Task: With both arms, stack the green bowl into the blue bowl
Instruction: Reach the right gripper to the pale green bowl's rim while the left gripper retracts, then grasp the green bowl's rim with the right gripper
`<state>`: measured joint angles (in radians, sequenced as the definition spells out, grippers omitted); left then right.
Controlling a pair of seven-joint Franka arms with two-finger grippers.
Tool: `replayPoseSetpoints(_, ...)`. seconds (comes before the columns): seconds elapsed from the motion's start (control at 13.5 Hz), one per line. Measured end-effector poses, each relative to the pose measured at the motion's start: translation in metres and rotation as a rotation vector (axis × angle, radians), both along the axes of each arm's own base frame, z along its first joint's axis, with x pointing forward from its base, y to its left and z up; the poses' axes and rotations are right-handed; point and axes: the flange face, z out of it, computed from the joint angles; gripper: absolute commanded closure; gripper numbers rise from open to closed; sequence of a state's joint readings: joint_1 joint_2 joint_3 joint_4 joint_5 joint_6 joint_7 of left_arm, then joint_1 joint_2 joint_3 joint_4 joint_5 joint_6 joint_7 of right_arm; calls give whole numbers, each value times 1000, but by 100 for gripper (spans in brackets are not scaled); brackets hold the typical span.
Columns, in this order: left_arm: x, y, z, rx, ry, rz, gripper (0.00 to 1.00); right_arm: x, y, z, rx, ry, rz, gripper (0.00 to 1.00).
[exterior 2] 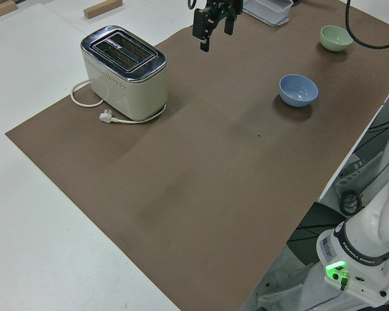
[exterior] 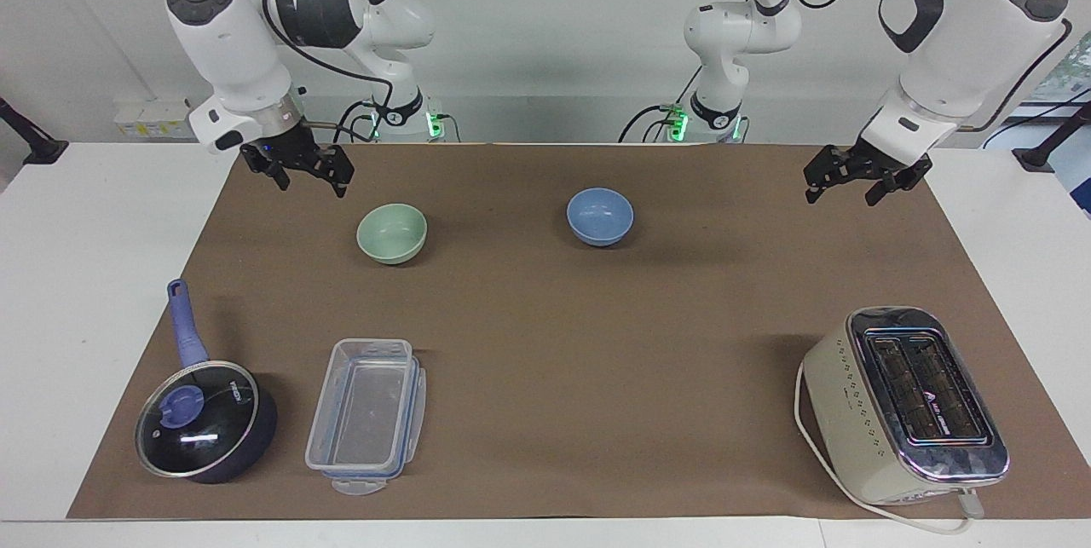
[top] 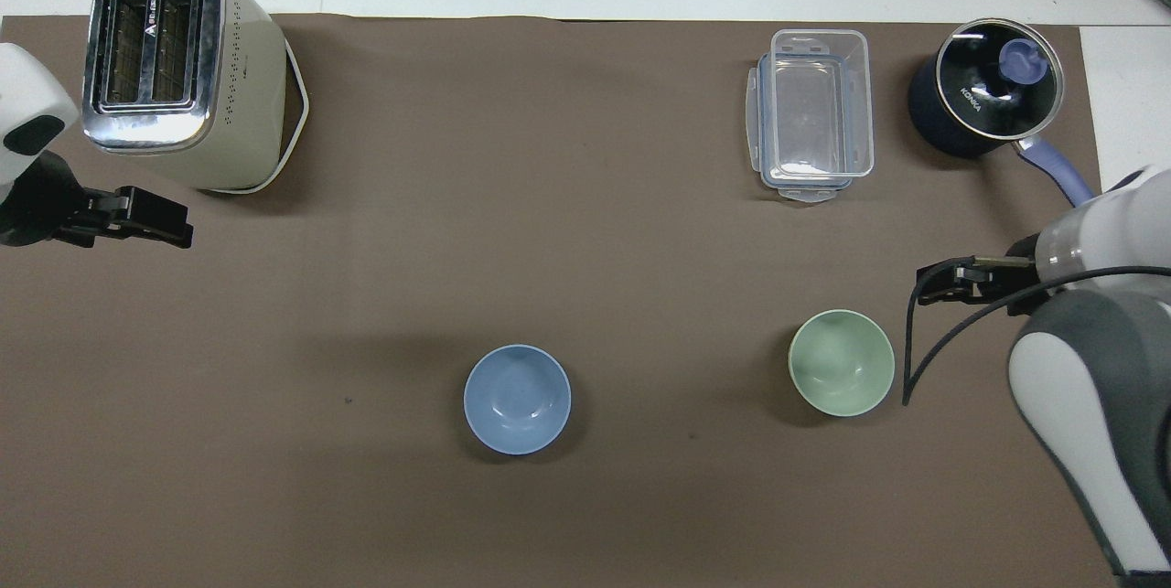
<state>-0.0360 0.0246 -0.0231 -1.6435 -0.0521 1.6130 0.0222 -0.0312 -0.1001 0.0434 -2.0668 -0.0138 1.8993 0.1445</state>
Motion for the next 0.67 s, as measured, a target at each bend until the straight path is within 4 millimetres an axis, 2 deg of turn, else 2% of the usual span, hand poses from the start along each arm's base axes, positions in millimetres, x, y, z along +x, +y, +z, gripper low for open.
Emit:
replayPoseSetpoints(0.3,-1,1,-2,0,5,3,0,-20,19,-77,30,-35,60,0)
replayPoseSetpoints(0.44,-1,1,0,3,0,3,0,-30,18,-100,32,-52,101,0)
replayPoseSetpoints(0.67,-3,-2,14,32,-16,-9,0,-41,3,-126,32,-78,152,0)
